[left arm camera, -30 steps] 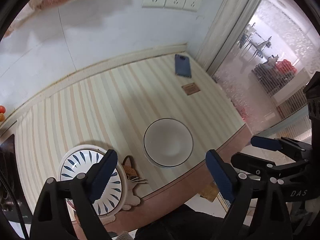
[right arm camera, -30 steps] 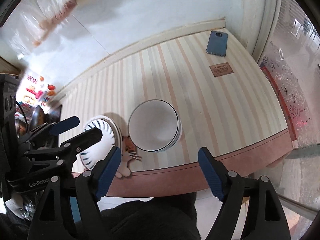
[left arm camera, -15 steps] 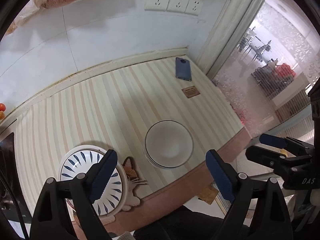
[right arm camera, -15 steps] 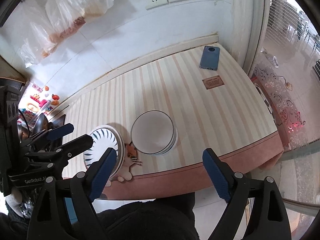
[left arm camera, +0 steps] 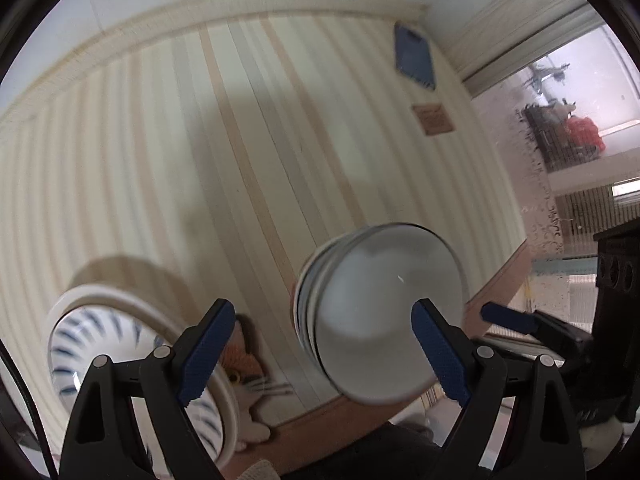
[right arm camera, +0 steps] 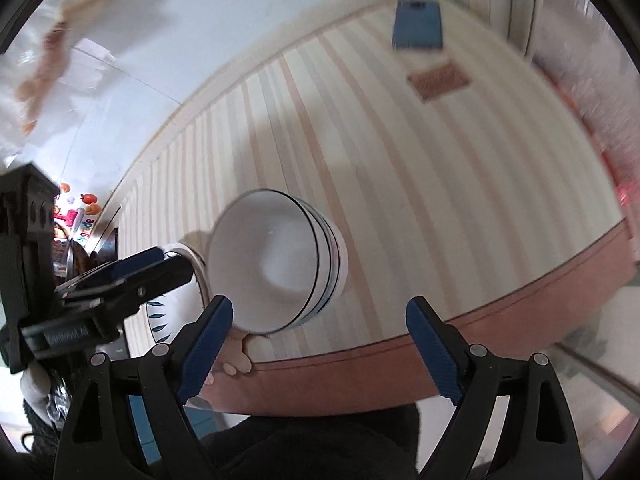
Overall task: Organize plates and bowls
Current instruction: 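Grip the floral bowl with the nested bowls using both grippers and lift, then carry the bowl stack with both grippers over the plate stack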
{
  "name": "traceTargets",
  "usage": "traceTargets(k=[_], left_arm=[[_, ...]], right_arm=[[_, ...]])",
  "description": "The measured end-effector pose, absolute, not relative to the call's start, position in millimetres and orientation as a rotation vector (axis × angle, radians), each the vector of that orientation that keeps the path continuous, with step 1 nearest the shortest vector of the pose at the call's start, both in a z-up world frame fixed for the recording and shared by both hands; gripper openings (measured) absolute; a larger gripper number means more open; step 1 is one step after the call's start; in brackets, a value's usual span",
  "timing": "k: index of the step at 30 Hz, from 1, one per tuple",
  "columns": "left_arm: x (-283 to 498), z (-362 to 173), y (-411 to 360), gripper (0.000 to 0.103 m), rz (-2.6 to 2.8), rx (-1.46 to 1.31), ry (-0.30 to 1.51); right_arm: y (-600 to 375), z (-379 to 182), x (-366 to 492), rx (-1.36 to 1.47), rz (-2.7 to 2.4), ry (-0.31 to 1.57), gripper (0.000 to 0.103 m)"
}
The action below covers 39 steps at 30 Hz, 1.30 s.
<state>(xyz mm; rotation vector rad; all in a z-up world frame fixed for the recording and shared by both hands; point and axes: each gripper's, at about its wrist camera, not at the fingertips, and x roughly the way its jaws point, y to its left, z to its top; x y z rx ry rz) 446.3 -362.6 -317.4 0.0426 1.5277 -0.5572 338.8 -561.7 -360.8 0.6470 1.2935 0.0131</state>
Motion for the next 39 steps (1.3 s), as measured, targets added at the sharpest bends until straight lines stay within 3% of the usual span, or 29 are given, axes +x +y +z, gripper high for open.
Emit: traceTargets(k=[10,14,16,17,18,21,39], left_arm=[[471,-384,-375,0.075,-0.591,-0.042,1.742],[472,-389,-375,0.074,-0.607,-0.103,1.765],[471,-389,-374,0.069,-0.622,-0.143,1.769],[471,-389,-374,0.060,-0.636,-0.164,1.770],[471,-389,-375,0.058,-0.640,-0.174,1.771],[469,-387,-372,0.056,-0.636,-0.177,1.751],[463,-376,-354,0.055,-0.579,-0.186,1.682]], right_arm=[[-561,-449,377,0.853,0.098,1.385,0.091],[-560,-472,385,0.926,0.131,1.408,0.090],[-558,-481,387,0.953,0.139,1.423,0.088],[-556,-486,388,0.969,0.150,1.429,0.086],[-555,-491,389,0.999,0.161,1.431,0.079],[-553,-501,390,1.049,0.175,1.431,0.062],[-542,-490,405,0.985,0.201,1.393,0.060]])
